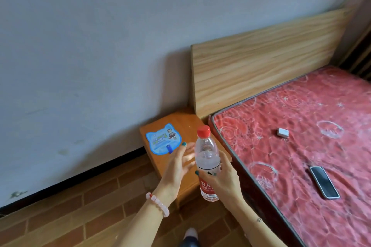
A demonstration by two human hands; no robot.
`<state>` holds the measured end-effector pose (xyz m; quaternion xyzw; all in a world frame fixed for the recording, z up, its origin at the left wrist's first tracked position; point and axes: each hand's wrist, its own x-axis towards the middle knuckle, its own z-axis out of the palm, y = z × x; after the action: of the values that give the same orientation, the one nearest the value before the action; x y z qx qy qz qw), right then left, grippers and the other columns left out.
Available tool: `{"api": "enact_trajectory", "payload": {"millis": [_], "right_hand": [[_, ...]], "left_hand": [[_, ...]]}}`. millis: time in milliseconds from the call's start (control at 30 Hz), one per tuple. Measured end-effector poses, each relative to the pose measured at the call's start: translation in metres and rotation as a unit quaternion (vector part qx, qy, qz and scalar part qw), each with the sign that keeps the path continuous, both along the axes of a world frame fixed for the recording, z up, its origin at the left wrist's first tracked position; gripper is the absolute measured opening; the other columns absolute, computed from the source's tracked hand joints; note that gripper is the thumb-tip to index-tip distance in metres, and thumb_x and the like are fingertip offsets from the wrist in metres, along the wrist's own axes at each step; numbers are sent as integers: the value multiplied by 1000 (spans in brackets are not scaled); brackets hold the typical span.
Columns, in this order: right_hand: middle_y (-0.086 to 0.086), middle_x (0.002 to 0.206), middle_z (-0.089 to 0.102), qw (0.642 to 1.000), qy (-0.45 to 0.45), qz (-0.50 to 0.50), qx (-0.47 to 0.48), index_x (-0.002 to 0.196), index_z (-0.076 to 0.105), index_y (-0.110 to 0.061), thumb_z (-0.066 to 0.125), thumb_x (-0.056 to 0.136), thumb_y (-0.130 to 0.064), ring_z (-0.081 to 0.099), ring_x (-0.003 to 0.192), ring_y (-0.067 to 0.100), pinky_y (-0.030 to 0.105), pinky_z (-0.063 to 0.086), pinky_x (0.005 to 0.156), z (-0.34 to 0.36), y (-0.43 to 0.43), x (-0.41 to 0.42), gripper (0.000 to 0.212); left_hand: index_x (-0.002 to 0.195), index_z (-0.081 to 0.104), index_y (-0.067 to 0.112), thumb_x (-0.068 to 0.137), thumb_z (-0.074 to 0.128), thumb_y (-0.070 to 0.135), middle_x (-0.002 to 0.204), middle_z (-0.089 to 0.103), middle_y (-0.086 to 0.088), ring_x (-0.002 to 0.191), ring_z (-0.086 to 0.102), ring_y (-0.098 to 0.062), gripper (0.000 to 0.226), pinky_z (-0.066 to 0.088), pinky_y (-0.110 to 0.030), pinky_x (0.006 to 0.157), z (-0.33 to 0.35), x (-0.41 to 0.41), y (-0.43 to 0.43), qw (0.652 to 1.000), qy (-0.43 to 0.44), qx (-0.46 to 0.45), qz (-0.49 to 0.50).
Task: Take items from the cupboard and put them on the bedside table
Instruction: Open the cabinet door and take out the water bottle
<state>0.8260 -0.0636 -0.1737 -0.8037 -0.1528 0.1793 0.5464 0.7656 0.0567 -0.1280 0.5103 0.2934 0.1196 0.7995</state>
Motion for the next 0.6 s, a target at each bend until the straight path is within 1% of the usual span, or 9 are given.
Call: {"api": "enact_trajectory", "payload": {"millis": [67,167,233,333,400,467,533,600], "right_hand": [[-13,95,67,1000,20,11,-9,101,45,-50,83,59,-39,65,85,4,27,54,73,-7,20,21,58],[-13,95,67,999,41,22,-13,105,47,-45,82,63,-35,64,83,0,19,51,67,-20,47,48,56],[-13,95,67,998,54,22,-14,105,47,-45,81,64,-34,63,82,-2,19,51,68,-29,62,64,54],[-14,94,67,996,79,31,-28,102,47,-47,81,64,-37,64,83,-2,22,52,70,-43,81,85,52],[-14,94,67,994,91,44,-38,100,47,-48,81,62,-39,64,84,-1,23,52,70,-54,93,102,52],[-14,95,67,993,95,59,-47,102,48,-46,82,62,-36,63,84,-2,20,51,69,-64,107,121,53],[-14,95,66,991,97,74,-54,107,49,-43,82,63,-33,63,84,-2,19,50,68,-75,123,143,56],[-13,96,66,989,103,85,-57,109,49,-40,82,63,-31,63,84,0,22,52,70,-89,138,166,57]], "left_hand": [[108,60,18,99,39,26,114,66,-1,108,61,-16,24,46,-40,97,-10,21,18,1000,16,-5,13],[104,61,18,99,38,23,110,66,1,105,61,-13,24,46,-40,98,-24,48,43,999,36,-6,22],[100,63,17,99,39,23,107,67,1,103,62,-13,24,47,-40,96,-32,64,57,998,46,-15,31],[99,64,16,98,42,23,107,67,-1,100,63,-13,23,49,-39,93,-44,85,77,997,59,-31,49],[97,65,15,98,42,21,99,69,4,93,65,-9,23,50,-35,89,-54,99,89,995,64,-46,67],[95,66,15,97,43,21,93,70,7,89,66,-8,24,51,-31,84,-65,114,102,993,71,-56,81],[97,66,14,98,42,24,98,69,4,94,65,-10,26,51,-29,82,-79,132,115,990,80,-69,93],[100,64,13,98,41,26,104,66,2,100,61,-11,27,50,-26,80,-95,152,127,986,89,-82,114]]}}
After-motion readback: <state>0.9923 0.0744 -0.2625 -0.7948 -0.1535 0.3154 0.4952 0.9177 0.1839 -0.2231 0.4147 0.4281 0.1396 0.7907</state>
